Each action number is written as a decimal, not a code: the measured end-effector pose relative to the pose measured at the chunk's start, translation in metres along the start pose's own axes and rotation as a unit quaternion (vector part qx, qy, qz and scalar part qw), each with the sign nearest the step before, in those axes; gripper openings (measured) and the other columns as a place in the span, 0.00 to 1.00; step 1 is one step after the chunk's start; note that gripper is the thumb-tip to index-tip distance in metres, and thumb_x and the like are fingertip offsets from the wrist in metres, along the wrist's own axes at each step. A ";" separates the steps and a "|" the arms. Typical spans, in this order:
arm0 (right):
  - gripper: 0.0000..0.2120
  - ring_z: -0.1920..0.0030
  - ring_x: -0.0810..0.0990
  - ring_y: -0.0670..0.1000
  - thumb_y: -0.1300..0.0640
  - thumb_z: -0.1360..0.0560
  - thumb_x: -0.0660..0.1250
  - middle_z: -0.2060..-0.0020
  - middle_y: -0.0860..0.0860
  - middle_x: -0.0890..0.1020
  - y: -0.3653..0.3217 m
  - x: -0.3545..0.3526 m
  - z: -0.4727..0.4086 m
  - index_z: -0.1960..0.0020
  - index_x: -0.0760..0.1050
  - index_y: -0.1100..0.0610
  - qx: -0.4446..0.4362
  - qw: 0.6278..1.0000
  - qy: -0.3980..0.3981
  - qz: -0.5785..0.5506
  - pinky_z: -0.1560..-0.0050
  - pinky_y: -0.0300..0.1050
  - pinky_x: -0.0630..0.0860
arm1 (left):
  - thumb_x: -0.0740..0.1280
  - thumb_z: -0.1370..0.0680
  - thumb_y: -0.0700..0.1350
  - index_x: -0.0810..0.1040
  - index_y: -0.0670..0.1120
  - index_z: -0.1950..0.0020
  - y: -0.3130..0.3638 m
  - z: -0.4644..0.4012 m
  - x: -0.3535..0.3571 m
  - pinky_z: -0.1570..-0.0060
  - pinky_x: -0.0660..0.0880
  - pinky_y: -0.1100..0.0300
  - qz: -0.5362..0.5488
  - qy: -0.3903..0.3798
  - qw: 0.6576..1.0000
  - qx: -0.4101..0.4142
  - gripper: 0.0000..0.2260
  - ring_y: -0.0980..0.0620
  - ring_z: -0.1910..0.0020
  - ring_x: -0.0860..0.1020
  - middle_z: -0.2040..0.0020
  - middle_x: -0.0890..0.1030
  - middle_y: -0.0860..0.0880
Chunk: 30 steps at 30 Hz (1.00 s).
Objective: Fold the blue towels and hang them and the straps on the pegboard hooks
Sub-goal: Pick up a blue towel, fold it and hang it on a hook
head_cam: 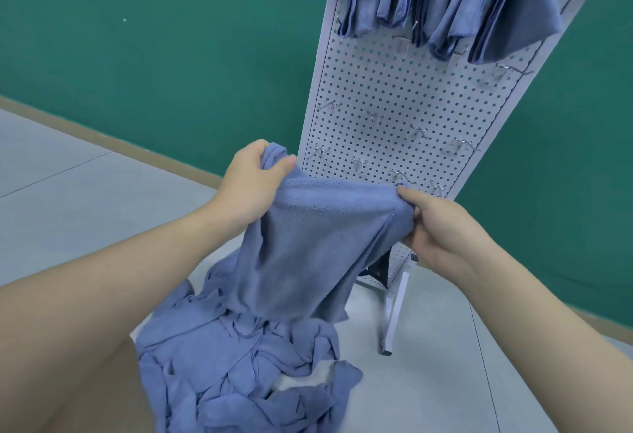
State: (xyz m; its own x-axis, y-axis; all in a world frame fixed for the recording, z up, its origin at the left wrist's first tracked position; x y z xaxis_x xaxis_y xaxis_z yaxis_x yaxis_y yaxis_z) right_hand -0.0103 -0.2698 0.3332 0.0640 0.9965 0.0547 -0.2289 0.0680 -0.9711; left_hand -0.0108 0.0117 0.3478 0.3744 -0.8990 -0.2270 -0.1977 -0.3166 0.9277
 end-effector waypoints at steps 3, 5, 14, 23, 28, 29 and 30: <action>0.08 0.57 0.85 0.50 0.58 0.22 0.73 0.55 0.55 0.88 -0.003 0.002 0.003 0.49 0.81 0.64 -0.015 1.000 -0.010 -0.004 0.47 0.46 0.82 | 0.70 0.20 0.46 0.73 0.35 0.50 -0.002 0.001 0.001 0.59 0.67 0.55 -0.025 -0.006 1.000 0.010 0.14 0.51 0.62 0.69 0.59 0.73 0.46; 0.11 0.56 0.84 0.51 0.57 0.24 0.76 0.55 0.55 0.87 -0.002 0.004 0.004 0.48 0.82 0.63 -0.017 0.999 -0.029 0.028 0.48 0.45 0.81 | 0.70 0.20 0.45 0.75 0.35 0.50 -0.003 0.002 0.000 0.58 0.68 0.55 -0.030 -0.001 1.000 0.009 0.12 0.51 0.61 0.70 0.59 0.74 0.46; 0.20 0.65 0.69 0.52 0.50 0.26 0.75 0.68 0.55 0.71 -0.026 -0.036 -0.010 0.61 0.74 0.67 -0.166 0.941 0.094 0.281 0.61 0.50 0.76 | 0.61 0.16 0.50 0.57 0.48 0.67 -0.022 -0.010 -0.020 0.65 0.52 0.54 -0.033 0.039 0.998 -0.034 0.22 0.50 0.68 0.56 0.69 0.58 0.51; 0.15 0.73 0.78 0.53 0.54 0.18 0.64 0.67 0.58 0.74 -0.016 -0.060 -0.024 0.60 0.72 0.62 -0.116 0.917 0.129 0.359 0.63 0.46 0.77 | 0.60 0.15 0.51 0.54 0.52 0.66 -0.029 -0.007 -0.007 0.65 0.51 0.54 0.004 0.004 0.998 -0.064 0.22 0.52 0.69 0.54 0.70 0.56 0.55; 0.14 0.52 0.82 0.58 0.59 0.15 0.61 0.51 0.60 0.84 0.009 -0.057 -0.028 0.36 0.76 0.68 0.018 0.993 0.073 0.095 0.48 0.54 0.83 | 0.61 0.19 0.57 0.69 0.36 0.60 -0.042 -0.011 -0.008 0.55 0.61 0.54 0.093 -0.010 0.990 -0.108 0.24 0.48 0.60 0.65 0.58 0.69 0.49; 0.15 0.49 0.82 0.58 0.59 0.14 0.60 0.46 0.60 0.84 0.013 -0.051 -0.027 0.33 0.75 0.66 0.038 0.998 0.048 0.034 0.45 0.54 0.81 | 0.62 0.19 0.57 0.72 0.36 0.58 -0.043 -0.012 -0.009 0.55 0.61 0.54 0.108 -0.007 0.988 -0.114 0.23 0.48 0.59 0.66 0.56 0.70 0.50; 0.16 0.47 0.82 0.58 0.59 0.14 0.58 0.43 0.60 0.84 0.014 -0.046 -0.026 0.30 0.73 0.66 0.050 0.998 0.024 -0.009 0.41 0.54 0.80 | 0.62 0.18 0.56 0.72 0.39 0.58 -0.044 -0.013 -0.010 0.56 0.61 0.54 0.117 -0.002 0.986 -0.119 0.21 0.48 0.58 0.66 0.55 0.70 0.50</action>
State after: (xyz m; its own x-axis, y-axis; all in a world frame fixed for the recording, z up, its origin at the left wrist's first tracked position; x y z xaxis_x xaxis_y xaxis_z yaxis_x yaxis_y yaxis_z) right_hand 0.0090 -0.3160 0.3113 0.1149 0.9916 0.0587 -0.3237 0.0933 -0.9416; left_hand 0.0057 0.0387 0.3132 0.3407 -0.9402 0.0001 -0.0596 -0.0215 0.9980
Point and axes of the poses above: each hand's wrist, its own z-axis away from the middle knuckle, its own x-axis out of the palm, y = z × x, the point moved 10 cm from there along -z, towards the middle knuckle
